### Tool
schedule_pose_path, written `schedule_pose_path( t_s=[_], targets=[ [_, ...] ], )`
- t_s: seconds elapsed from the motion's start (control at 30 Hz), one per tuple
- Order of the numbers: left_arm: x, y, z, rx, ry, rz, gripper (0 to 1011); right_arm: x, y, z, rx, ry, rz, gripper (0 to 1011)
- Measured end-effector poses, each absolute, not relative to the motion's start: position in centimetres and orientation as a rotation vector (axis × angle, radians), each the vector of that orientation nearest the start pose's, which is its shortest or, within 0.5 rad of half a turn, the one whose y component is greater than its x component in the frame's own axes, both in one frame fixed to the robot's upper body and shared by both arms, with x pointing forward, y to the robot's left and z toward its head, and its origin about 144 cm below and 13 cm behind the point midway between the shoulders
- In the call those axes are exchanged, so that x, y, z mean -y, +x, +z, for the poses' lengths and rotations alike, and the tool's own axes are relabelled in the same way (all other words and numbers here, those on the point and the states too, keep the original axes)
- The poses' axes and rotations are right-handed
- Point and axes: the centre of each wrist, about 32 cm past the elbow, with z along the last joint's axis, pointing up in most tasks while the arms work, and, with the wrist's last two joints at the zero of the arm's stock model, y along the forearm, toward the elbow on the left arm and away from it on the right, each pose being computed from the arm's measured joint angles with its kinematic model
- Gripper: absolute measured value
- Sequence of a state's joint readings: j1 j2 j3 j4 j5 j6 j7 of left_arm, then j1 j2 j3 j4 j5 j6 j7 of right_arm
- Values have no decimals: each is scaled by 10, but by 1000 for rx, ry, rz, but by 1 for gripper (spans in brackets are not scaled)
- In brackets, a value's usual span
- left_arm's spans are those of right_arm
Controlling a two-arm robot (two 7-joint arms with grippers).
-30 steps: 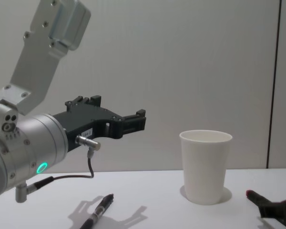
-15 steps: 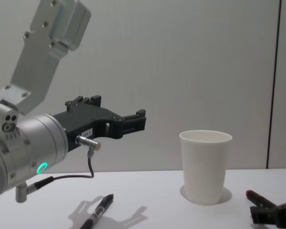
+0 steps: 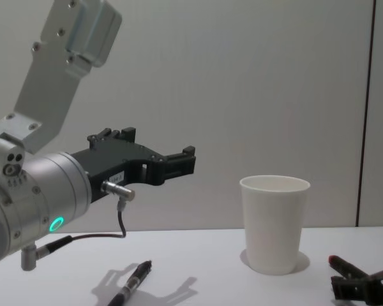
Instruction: Place the pen into the pen holder.
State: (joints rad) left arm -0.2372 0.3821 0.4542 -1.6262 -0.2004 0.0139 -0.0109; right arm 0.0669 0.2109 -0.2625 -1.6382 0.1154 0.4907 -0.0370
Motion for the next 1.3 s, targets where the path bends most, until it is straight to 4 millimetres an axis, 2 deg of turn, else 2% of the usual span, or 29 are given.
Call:
schedule_pose_path(
  t_s=[0.13,0.37,0.47,1.3],
  targets=[
    [-198,492,1204,268,61,1124,1001,202,466,1169,-176,-426,-1342,970],
    [-198,492,1204,268,61,1124,1001,201,466,1168,-178,-426,-1338,776],
    [-198,492,1204,268,61,1124,1001,201,466,1168,-179,-426,-1337,739],
    [-198,492,1204,268,61,1124,1001,201,467,1167,-189,-421,-1363,579]
  ],
)
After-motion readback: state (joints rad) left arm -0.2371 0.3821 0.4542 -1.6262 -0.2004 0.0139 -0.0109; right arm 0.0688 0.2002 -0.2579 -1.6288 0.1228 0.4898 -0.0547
